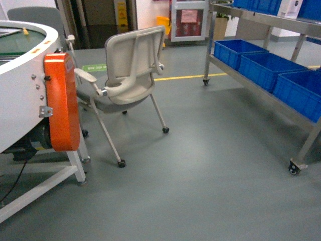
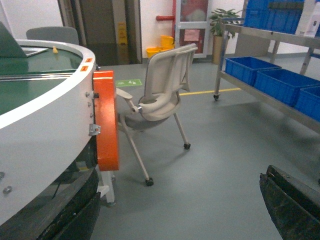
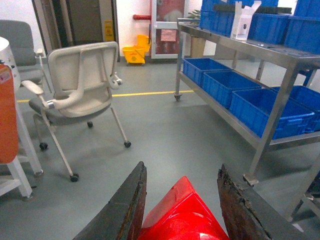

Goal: Pick red block from blue box to shelf

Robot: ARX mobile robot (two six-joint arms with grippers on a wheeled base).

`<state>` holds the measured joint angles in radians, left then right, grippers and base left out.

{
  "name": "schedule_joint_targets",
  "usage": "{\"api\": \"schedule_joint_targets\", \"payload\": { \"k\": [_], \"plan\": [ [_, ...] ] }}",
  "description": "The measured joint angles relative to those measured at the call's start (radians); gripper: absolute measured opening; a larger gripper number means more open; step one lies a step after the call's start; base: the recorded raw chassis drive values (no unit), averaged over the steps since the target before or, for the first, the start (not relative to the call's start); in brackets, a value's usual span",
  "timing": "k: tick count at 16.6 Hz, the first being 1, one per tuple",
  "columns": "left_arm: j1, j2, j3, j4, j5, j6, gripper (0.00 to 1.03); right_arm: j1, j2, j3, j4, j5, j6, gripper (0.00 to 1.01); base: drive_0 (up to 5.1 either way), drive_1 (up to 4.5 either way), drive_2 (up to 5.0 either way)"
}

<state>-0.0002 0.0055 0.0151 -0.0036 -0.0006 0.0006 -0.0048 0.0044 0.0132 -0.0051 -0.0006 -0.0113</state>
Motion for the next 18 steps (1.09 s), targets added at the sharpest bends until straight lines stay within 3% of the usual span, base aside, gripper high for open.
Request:
{"api": "schedule_joint_targets", "payload": {
  "k": [4,5,7,18],
  "plan": [
    [0.000,0.000,0.000,0.000,0.000,0.000,0.87,0.000,0.000,0.000,0.000,0.000,0.000,0.38,-1.4,-1.44,-1.4],
    [0.000,0.000,0.000,0.000,0.000,-0.001,0.77,0.000,0.000,0.000,0.000,0.000,0.000,0.38,-1.5,-1.46,-1.5],
    [0.000,0.000,0.000,0.000,0.000,0.000,1.00,0.000,0.000,0.000,0.000,0.000,0.000,0.38,-1.4,-1.39,-1.4],
    [0.000,0.000,0.000,0.000,0.000,0.000,0.98,0.000,0.000,0.000,0.000,0.000,0.000,0.37,-1.4,-1.44,-1.4]
  ]
}}
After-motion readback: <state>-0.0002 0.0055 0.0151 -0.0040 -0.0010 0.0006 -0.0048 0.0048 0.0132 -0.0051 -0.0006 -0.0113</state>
